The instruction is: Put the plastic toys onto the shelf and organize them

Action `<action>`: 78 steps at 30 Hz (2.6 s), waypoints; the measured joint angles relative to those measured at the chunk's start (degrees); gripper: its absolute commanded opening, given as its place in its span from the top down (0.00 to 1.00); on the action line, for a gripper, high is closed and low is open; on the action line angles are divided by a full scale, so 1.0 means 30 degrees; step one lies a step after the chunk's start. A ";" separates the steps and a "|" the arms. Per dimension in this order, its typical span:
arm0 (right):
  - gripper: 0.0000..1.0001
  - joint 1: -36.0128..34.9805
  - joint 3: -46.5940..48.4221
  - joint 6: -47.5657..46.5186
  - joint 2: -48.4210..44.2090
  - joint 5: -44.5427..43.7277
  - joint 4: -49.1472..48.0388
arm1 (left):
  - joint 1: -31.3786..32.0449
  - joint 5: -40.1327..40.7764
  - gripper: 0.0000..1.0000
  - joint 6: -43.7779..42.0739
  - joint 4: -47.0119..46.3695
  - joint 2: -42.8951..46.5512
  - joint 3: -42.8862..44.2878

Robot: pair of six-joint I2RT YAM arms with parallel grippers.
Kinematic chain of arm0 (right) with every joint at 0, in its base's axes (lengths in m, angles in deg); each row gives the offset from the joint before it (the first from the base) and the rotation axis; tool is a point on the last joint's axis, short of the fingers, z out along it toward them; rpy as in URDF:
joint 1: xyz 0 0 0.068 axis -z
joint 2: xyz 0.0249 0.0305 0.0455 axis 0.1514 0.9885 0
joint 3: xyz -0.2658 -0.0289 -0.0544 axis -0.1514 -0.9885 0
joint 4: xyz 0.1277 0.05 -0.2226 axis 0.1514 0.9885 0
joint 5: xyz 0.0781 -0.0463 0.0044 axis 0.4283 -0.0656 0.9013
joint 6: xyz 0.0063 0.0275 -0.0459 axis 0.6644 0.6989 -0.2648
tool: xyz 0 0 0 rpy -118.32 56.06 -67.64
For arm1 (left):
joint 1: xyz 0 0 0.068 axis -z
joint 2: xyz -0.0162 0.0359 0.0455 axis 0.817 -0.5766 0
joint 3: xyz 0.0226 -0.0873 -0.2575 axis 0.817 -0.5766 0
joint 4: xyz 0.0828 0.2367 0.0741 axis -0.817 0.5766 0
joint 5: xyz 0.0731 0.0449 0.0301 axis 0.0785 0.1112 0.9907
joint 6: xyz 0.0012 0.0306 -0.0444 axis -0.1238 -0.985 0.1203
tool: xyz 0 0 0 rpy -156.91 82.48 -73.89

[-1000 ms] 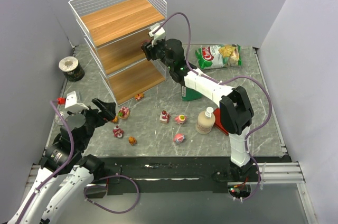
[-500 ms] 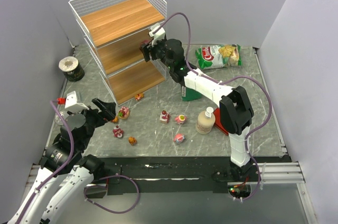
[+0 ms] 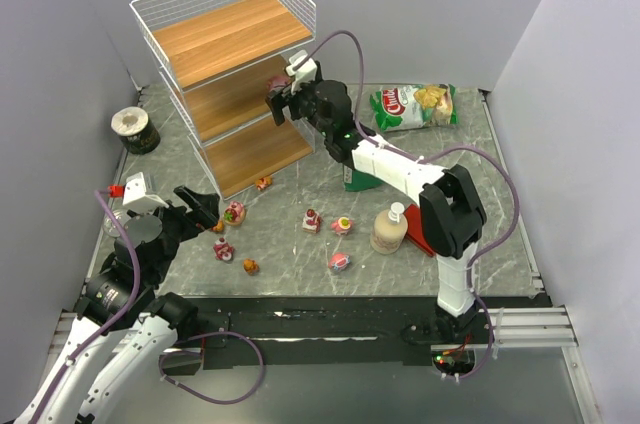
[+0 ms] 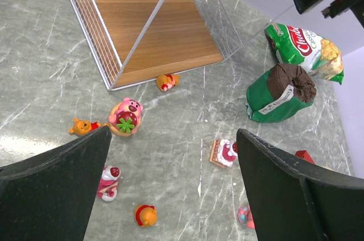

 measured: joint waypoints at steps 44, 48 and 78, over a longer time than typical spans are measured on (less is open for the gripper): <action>0.07 -0.3796 -1.2276 1.4739 -0.9012 -0.8939 1.2662 | 0.0000 -0.0670 0.04 -0.0335 -0.0117 0.1290 -0.0117; 0.08 -0.3810 -1.2437 1.5664 -0.8371 -0.8939 1.3231 | 0.0000 -0.0670 0.03 -0.0342 -0.0117 0.1224 -0.0124; 0.20 -0.4189 -1.3420 1.6283 -0.6564 -0.8313 1.3894 | 0.0000 -0.0663 0.04 -0.0335 -0.0109 0.1013 -0.0124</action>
